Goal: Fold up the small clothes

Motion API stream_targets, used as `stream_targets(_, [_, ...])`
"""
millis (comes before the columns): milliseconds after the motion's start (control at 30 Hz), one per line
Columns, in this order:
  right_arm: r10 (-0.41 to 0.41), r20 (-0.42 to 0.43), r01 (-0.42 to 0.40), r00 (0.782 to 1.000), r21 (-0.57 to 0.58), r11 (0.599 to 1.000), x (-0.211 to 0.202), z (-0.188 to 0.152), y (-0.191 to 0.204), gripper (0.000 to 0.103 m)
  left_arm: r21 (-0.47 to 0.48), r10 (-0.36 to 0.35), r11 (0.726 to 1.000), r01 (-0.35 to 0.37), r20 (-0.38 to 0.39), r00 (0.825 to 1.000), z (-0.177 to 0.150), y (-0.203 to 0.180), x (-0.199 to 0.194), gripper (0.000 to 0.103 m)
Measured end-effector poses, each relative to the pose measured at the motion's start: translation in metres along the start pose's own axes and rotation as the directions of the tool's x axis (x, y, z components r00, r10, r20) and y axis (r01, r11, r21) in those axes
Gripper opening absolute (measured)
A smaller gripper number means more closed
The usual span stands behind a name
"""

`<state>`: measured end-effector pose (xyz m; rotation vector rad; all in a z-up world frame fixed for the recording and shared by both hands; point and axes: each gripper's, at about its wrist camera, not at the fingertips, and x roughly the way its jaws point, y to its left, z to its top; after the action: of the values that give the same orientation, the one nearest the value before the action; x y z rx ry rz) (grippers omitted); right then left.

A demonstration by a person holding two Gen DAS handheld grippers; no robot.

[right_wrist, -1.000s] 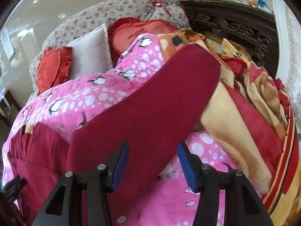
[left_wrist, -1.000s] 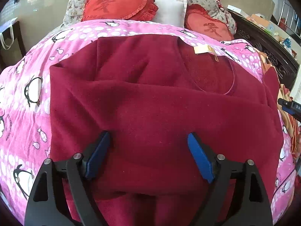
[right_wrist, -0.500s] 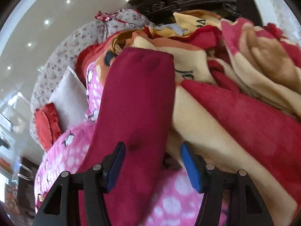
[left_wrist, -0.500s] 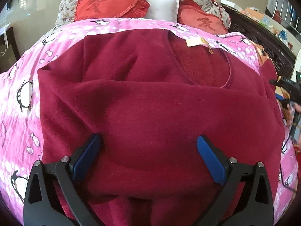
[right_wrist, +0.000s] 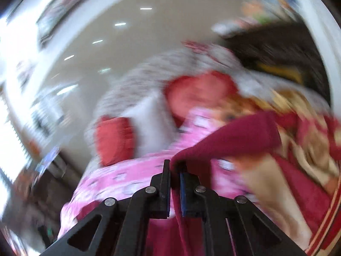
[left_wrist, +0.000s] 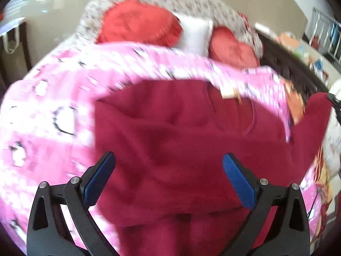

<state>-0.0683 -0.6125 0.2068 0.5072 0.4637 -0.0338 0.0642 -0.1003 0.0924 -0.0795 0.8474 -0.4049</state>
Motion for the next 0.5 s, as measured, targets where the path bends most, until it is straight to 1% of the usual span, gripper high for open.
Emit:
stream_targets(67, [0.098,-0.022,-0.1,0.995,-0.105,0.99,-0.008,-0.005,0.055,0.006,-0.037,-0.002,0.999,0.002,0.018,1.0,0.006,0.016,-0.013,0.102])
stream_targets(133, [0.19,-0.09,-0.204,0.978,-0.198,0.959,0.0,-0.02,0.113,0.006,-0.099,-0.001,0.995,0.004,0.039,0.999,0.012,0.037,-0.028,0.102])
stream_targets(167, [0.231,-0.131,-0.256,0.964,-0.23,0.939,0.007,-0.032,0.138,0.006,-0.116,-0.002,0.993,0.007,0.046,0.999,0.013,0.042,-0.031,0.102])
stream_targets(200, [0.269,-0.186,-0.312,0.945,-0.26,0.914,0.018,-0.051,0.167,0.006,-0.144,-0.002,0.99,0.011,0.059,0.998,0.014,0.051,-0.038,0.102])
stream_targets(267, [0.303,-0.266,-0.373,0.915,-0.276,0.886,0.041,-0.086,0.2,0.006,-0.191,0.004,0.982,0.012,0.08,0.997,0.013,0.064,-0.048,0.102])
stream_targets(300, [0.299,-0.336,-0.397,0.893,-0.278,0.875,0.062,-0.114,0.218,0.008,-0.223,0.005,0.975,0.015,0.089,0.996,0.011,0.071,-0.051,0.102])
stream_targets(333, [0.273,-0.418,-0.407,0.867,-0.276,0.871,0.083,-0.14,0.229,0.02,-0.255,-0.005,0.966,0.029,0.093,0.996,0.008,0.077,-0.052,0.102])
stream_targets(367, [0.234,-0.494,-0.407,0.837,-0.276,0.871,0.1,-0.162,0.236,0.043,-0.271,-0.015,0.962,0.039,0.091,0.996,0.006,0.079,-0.052,0.102])
stream_targets(400, [0.176,-0.578,-0.398,0.797,-0.282,0.873,0.118,-0.189,0.24,0.047,-0.294,-0.03,0.954,0.053,0.081,0.996,0.004,0.084,-0.05,0.102])
stream_targets(433, [0.151,-0.613,-0.396,0.776,-0.287,0.872,0.124,-0.206,0.24,0.047,-0.307,-0.038,0.95,0.058,0.07,0.997,0.003,0.087,-0.048,0.102])
stream_targets(467, [0.146,-0.615,-0.395,0.775,-0.29,0.872,0.123,-0.212,0.238,0.047,-0.315,-0.047,0.947,0.063,0.059,0.997,0.002,0.088,-0.045,0.102])
stream_targets(500, [0.147,-0.605,-0.387,0.782,-0.287,0.876,0.119,-0.213,0.233,0.047,-0.315,-0.06,0.946,0.071,0.046,0.997,0.0,0.088,-0.04,0.102])
